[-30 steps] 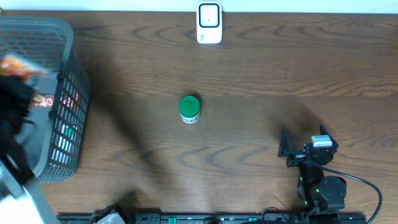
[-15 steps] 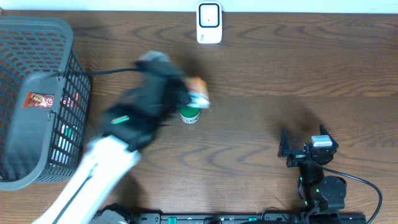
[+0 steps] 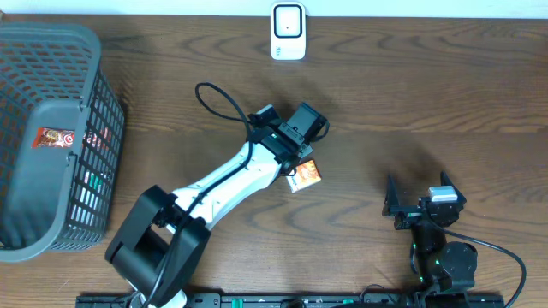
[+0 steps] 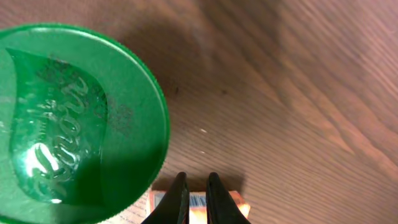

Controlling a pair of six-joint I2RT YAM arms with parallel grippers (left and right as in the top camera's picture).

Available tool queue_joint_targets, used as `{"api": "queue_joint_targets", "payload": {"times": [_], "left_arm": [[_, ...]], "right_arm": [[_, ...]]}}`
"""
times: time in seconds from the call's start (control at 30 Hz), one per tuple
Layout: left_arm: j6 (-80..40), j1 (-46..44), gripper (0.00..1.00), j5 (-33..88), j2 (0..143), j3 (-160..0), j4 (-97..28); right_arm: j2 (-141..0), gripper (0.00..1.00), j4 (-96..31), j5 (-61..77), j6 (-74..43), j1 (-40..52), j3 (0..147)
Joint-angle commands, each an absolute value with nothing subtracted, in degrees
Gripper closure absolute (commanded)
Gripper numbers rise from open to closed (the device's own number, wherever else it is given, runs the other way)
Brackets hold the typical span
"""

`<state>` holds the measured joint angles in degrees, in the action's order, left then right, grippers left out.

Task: Scan the item barcode
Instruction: 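Carry the orange box with the left gripper and set it beside the jar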

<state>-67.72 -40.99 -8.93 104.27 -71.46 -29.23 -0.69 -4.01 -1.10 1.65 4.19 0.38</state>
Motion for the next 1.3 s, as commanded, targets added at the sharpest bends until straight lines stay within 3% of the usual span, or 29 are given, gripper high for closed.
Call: {"api": "queue_joint_targets", "payload": {"times": [0.0,0.1,0.13,0.23,0.33,0.37,0.53,0.67,0.83,0.97,1.07,1.27], "left_arm": [[-67.5,-40.9,0.92,-8.4,102.6,-72.2,-28.9],[-61.0,-40.9,0.91,-5.6,100.2,-73.4,-27.5],[-58.7,-40.9,0.86,-4.4,99.1,-73.8,-27.3],[-50.8,-40.9,0.62,-1.9,94.6,-75.2,-27.3],[-39.1,-40.4,0.25,-1.9,88.2,-77.0,-27.8],[-36.0,-39.7,0.19,-2.2,85.8,-78.2,-29.0],[-30.3,-28.6,0.12,-7.8,75.3,-88.5,-40.5],[-30.0,-9.7,0.12,-7.0,71.3,-97.7,-49.6],[-30.5,19.8,0.12,4.2,71.7,-103.3,-55.1],[-31.7,34.7,0.12,13.1,76.7,-103.3,-56.7],[-31.7,37.9,0.12,13.9,83.5,-103.3,-57.9],[-32.2,35.7,0.12,9.1,98.1,-103.3,-58.2]], "right_arm": [[-0.4,0.01,-4.2,-1.4,0.7,3.7,0.3],[-0.4,0.01,-4.2,-1.4,0.7,3.7,0.3],[-0.4,0.01,-4.2,-1.4,0.7,3.7,0.3],[-0.4,0.01,-4.2,-1.4,0.7,3.7,0.3],[-0.4,0.01,-4.2,-1.4,0.7,3.7,0.3],[-0.4,0.01,-4.2,-1.4,0.7,3.7,0.3],[-0.4,0.01,-4.2,-1.4,0.7,3.7,0.3],[-0.4,0.01,-4.2,-1.4,0.7,3.7,0.3],[-0.4,0.01,-4.2,-1.4,0.7,3.7,0.3],[-0.4,0.01,-4.2,-1.4,0.7,3.7,0.3],[-0.4,0.01,-4.2,-1.4,0.7,3.7,0.3],[-0.4,0.01,-4.2,-1.4,0.7,3.7,0.3]]}}
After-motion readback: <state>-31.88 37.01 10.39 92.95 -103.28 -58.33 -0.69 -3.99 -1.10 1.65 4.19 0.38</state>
